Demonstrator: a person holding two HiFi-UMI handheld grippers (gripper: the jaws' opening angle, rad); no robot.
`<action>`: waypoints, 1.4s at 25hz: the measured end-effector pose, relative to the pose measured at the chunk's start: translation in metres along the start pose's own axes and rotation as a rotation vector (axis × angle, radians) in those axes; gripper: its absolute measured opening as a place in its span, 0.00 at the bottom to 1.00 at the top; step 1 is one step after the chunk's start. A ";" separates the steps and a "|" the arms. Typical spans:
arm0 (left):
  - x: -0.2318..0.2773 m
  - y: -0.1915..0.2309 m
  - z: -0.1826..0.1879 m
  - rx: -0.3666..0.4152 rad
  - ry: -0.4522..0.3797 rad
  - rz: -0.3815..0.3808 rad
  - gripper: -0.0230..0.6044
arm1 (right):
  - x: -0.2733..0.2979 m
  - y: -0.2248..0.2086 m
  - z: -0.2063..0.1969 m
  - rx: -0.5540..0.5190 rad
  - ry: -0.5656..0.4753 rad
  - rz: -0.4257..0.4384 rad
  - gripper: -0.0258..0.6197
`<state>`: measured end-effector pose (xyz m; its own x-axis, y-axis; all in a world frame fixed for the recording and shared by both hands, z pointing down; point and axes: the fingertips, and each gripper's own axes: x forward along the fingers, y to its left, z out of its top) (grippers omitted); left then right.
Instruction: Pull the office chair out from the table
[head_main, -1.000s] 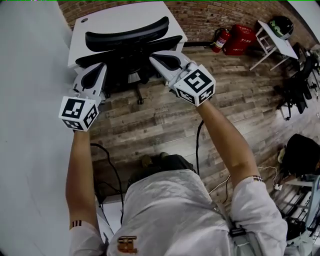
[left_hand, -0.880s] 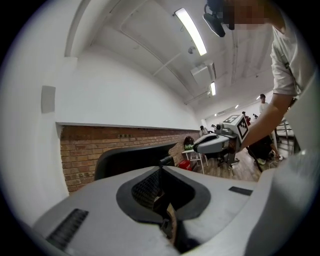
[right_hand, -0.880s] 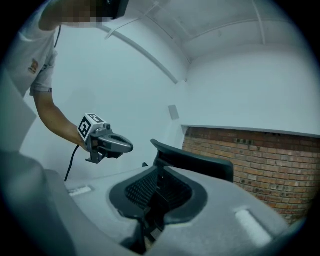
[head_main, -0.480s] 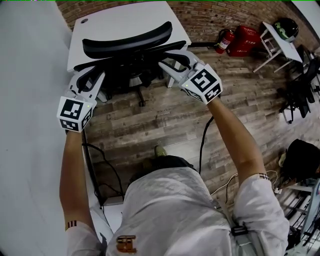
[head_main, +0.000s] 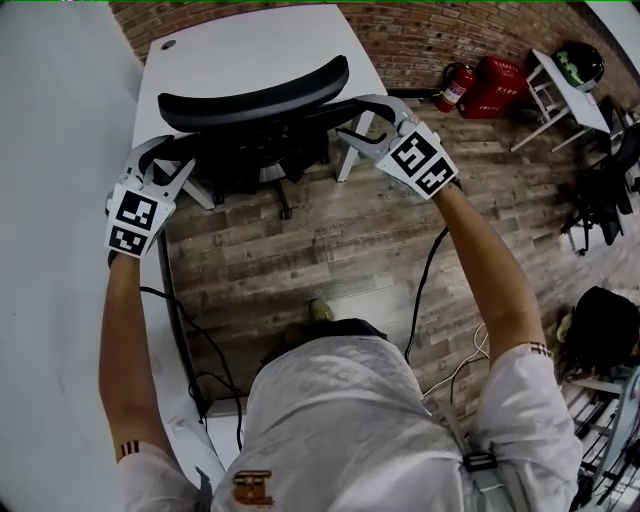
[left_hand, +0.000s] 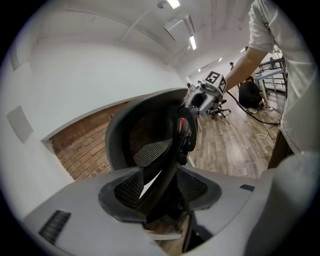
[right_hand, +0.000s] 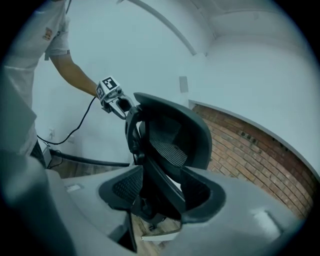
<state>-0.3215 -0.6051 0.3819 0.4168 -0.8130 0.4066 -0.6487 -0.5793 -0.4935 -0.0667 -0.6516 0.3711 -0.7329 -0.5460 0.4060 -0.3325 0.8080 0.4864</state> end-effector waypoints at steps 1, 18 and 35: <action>0.003 0.002 -0.004 0.009 0.019 -0.004 0.37 | 0.002 -0.004 -0.006 -0.005 0.018 0.004 0.39; 0.047 0.025 -0.089 0.218 0.374 -0.165 0.49 | 0.052 -0.037 -0.083 -0.138 0.333 0.214 0.51; 0.084 0.005 -0.117 0.318 0.516 -0.390 0.48 | 0.096 -0.014 -0.115 -0.328 0.488 0.485 0.49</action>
<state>-0.3642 -0.6698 0.5039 0.1758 -0.4578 0.8715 -0.2640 -0.8748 -0.4062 -0.0642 -0.7409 0.4917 -0.3809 -0.2441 0.8918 0.2088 0.9169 0.3401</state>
